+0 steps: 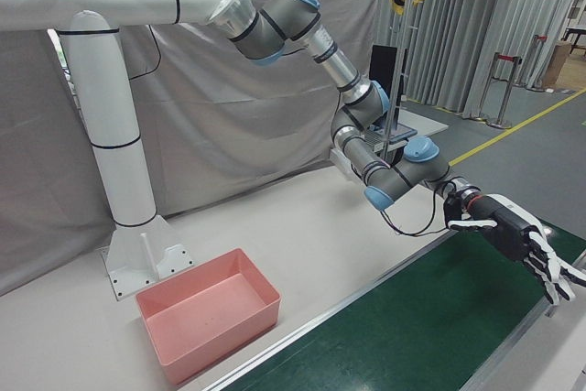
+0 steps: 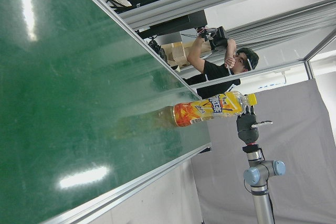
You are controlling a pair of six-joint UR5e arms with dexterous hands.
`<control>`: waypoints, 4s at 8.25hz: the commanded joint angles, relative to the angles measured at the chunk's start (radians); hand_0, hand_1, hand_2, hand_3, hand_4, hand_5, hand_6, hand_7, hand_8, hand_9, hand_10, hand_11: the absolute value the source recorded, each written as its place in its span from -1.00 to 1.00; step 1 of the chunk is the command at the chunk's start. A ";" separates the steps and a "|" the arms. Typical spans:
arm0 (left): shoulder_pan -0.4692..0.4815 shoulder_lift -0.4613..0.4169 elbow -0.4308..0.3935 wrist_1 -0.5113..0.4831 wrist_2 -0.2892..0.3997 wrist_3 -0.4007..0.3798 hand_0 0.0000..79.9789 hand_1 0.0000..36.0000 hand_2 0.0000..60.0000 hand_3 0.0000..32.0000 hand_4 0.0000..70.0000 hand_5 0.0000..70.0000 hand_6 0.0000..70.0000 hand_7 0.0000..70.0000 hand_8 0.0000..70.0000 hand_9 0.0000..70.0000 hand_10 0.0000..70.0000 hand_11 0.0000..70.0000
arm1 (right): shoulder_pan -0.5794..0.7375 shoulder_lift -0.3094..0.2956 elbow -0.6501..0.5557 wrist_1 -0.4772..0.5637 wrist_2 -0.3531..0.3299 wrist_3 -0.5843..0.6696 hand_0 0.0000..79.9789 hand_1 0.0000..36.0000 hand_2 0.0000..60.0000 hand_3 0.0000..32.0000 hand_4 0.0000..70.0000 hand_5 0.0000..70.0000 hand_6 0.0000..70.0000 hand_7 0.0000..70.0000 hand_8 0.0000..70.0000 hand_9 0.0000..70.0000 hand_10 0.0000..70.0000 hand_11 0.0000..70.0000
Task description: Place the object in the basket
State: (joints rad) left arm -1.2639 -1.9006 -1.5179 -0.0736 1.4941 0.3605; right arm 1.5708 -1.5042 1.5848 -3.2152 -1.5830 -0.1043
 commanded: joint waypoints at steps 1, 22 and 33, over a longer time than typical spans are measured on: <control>0.001 -0.002 0.004 0.000 0.000 0.000 0.16 -0.65 -1.00 -1.00 -0.55 -0.45 -1.00 -1.00 -0.81 -0.67 -0.70 -0.55 | 0.000 -0.001 0.000 0.000 0.000 0.000 -1.00 -1.00 -1.00 -1.00 -1.00 -1.00 -1.00 -1.00 -1.00 -1.00 -1.00 -1.00; 0.310 -0.272 0.073 0.089 -0.002 -0.018 0.18 -0.65 -1.00 -1.00 -0.54 -0.41 -1.00 -1.00 -0.81 -0.67 -0.71 -0.55 | 0.000 0.001 0.000 0.000 0.000 0.000 -1.00 -1.00 -1.00 -1.00 -1.00 -1.00 -1.00 -1.00 -1.00 -1.00 -1.00 -1.00; 0.330 -0.313 -0.002 0.185 -0.003 -0.017 0.30 0.27 1.00 -1.00 1.00 1.00 1.00 1.00 1.00 1.00 1.00 1.00 | 0.000 -0.001 0.001 0.000 0.000 0.000 -1.00 -1.00 -1.00 -1.00 -1.00 -1.00 -1.00 -1.00 -1.00 -1.00 -1.00 -1.00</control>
State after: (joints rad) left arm -0.9367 -2.2147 -1.4633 0.0854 1.4915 0.3451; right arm 1.5708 -1.5035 1.5861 -3.2152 -1.5831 -0.1038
